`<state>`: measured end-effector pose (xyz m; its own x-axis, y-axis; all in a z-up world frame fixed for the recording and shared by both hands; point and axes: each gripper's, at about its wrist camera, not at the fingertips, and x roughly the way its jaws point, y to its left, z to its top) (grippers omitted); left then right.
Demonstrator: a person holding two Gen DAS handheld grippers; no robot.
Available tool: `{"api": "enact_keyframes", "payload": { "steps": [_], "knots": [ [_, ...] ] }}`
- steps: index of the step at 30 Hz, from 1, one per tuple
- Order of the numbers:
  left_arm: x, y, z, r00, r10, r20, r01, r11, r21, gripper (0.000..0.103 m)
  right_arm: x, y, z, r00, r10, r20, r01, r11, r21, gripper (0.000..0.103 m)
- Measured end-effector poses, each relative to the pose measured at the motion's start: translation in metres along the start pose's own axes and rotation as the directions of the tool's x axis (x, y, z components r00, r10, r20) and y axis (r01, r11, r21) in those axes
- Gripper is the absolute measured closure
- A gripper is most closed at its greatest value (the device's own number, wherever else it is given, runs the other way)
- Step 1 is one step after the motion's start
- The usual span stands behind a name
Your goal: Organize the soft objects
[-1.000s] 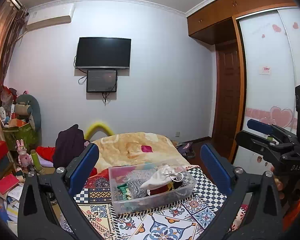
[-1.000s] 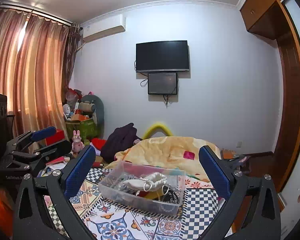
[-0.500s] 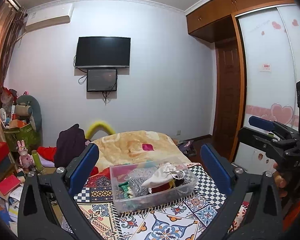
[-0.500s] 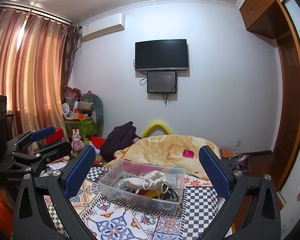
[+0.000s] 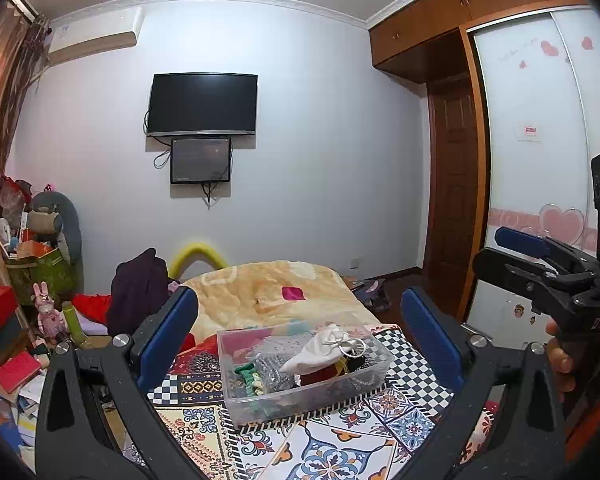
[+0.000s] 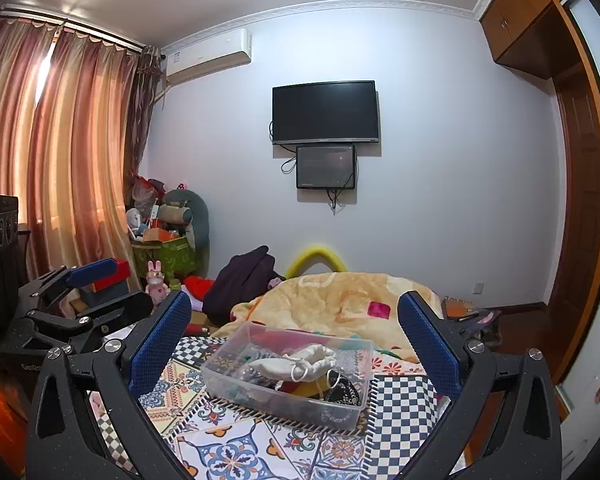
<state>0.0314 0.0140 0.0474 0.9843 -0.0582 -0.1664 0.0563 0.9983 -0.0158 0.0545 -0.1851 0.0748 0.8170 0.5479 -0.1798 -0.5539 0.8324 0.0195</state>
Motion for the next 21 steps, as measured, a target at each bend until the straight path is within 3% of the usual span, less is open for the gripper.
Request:
{"api": "enact_keyframes", "payload": {
  "steps": [21],
  "knots": [
    [0.002,0.0052,-0.0005,1.0,-0.003,-0.009,0.003,1.0,-0.023,0.0,-0.0033,0.0017,0.0038,1.0,-0.005,0.014,0.005,1.0,-0.007,0.0]
  ]
}}
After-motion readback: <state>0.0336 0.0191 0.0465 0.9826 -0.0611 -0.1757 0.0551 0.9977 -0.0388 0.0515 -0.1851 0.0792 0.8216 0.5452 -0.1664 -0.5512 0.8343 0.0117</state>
